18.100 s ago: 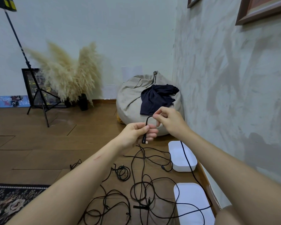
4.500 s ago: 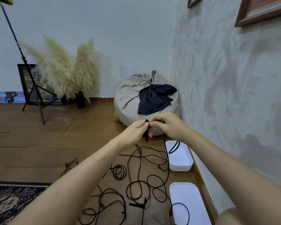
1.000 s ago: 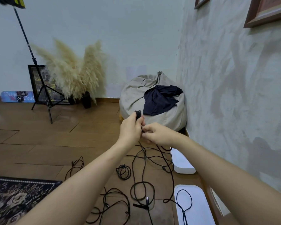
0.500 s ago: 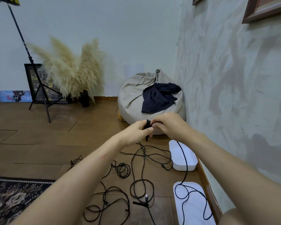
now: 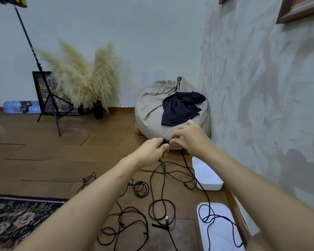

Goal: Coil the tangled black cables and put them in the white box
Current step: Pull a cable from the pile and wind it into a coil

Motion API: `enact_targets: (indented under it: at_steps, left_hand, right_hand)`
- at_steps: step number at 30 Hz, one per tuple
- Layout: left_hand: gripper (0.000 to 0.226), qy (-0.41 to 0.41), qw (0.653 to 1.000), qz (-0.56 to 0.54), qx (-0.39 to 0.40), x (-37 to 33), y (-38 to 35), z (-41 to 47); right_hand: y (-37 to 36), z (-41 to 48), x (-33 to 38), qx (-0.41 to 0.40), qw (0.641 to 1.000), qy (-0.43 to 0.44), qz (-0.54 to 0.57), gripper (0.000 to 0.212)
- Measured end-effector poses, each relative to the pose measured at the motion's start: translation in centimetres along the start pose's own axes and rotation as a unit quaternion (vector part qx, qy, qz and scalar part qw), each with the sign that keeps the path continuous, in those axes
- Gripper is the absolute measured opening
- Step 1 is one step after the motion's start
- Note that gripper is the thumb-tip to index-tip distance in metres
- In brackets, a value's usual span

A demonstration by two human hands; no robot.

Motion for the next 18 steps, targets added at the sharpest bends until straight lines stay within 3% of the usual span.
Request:
enact_targets:
  at_steps: [3,13,18]
  left_hand:
    - [0.033,0.009,0.999,-0.025,-0.030,-0.1,0.0,0.1]
    - [0.033,0.033,0.996,-0.049,-0.070,0.4,0.0,0.3]
    - [0.033,0.037,0.993,-0.065,-0.086,0.3,0.2,0.1]
  right_hand:
    - [0.5,0.4,0.3,-0.040,0.998,-0.018,-0.050,0.021]
    - [-1.0,0.1,0.4,0.077,0.993,-0.094,0.005,0.013]
    - [-1.1,-0.1,-0.2,0.118,0.987,-0.101,0.037,0.026]
Point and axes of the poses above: each hand's wrist, its own z-axis towards the middle knuckle, its own y-axis out of the back of the hand, x = y × z, the point moved 2 cm from there along z, towards the middle knuckle, and after that the axes turned 15 degrees about -z, right-handed, at the moved point
